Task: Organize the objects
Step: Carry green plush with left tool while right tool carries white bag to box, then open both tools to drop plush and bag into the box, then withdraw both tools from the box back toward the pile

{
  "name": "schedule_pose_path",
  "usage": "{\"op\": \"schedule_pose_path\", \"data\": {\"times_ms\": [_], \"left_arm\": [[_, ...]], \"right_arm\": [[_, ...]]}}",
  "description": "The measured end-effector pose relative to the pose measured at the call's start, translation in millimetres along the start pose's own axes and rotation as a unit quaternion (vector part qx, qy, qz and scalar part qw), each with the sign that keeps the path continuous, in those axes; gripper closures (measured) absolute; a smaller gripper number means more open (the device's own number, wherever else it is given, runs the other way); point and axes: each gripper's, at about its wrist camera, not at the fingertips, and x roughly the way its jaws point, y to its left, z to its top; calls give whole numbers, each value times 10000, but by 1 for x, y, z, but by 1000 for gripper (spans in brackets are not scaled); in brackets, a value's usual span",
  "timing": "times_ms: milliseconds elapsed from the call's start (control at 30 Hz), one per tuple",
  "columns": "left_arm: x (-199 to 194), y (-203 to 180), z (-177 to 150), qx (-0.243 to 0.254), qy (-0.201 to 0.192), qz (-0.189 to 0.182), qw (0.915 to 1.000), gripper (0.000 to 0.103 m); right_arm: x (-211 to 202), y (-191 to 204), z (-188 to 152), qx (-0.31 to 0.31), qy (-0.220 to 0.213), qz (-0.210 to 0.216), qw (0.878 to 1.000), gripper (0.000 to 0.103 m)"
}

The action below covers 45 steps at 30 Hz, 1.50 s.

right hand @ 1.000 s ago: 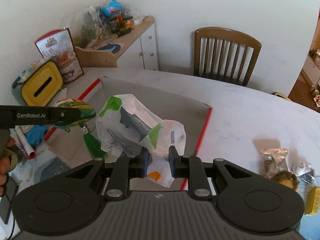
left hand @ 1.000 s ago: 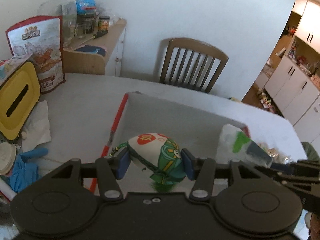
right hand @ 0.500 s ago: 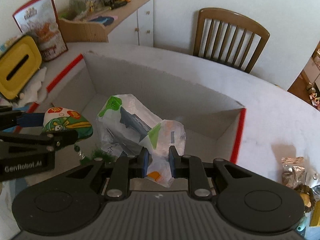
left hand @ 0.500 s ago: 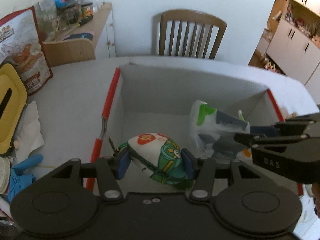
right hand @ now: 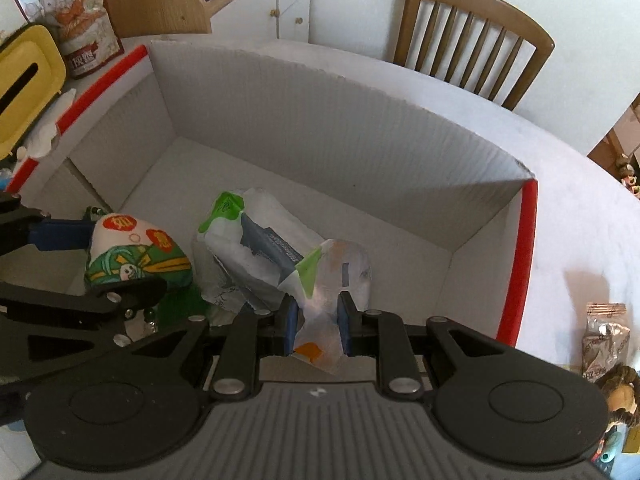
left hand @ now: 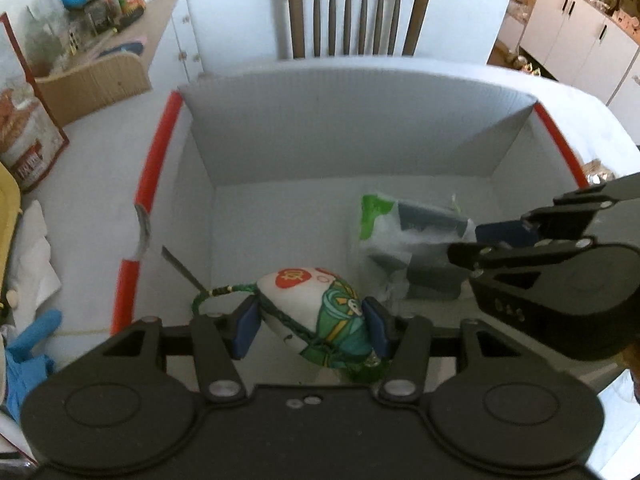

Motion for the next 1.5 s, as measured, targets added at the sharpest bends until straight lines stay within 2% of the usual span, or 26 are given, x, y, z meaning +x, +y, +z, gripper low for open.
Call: {"op": "schedule_pose_path", "data": {"times_ms": [300, 533, 667, 700, 767, 867, 1200, 1500], "left_arm": [[4, 4, 2, -124, 325, 2, 9994, 47], [-1, 1, -2, -152, 292, -4, 9995, 38], [-9, -4, -4, -106, 170, -20, 9998, 28], [-11, -5, -4, -96, 142, -27, 9998, 27], [-16, -5, -6, -98, 72, 6, 9999, 25], [-26, -5, -6, -101, -80, 50, 9999, 17], [-71, -10, -10, -279, -574, 11, 9980, 17], [-112, -21, -23, -413, -1017, -265, 9936, 17]], "right_arm": [[-2, -2, 1, 85, -7, 39, 10000, 82], [-9, -6, -2, 104, 27, 111, 9999, 73], [-18, -8, -5, 112, 23, 137, 9998, 71], [-21, -9, -6, 131, 12, 156, 9998, 67], [-27, -12, -8, 174, -28, 104, 9998, 50], [-38, -19, -10, 270, -127, 118, 9995, 45], [-88, -29, -23, 370, -532, 344, 9973, 42], [-135, -38, -47, 531, -898, 552, 9930, 38]]}}
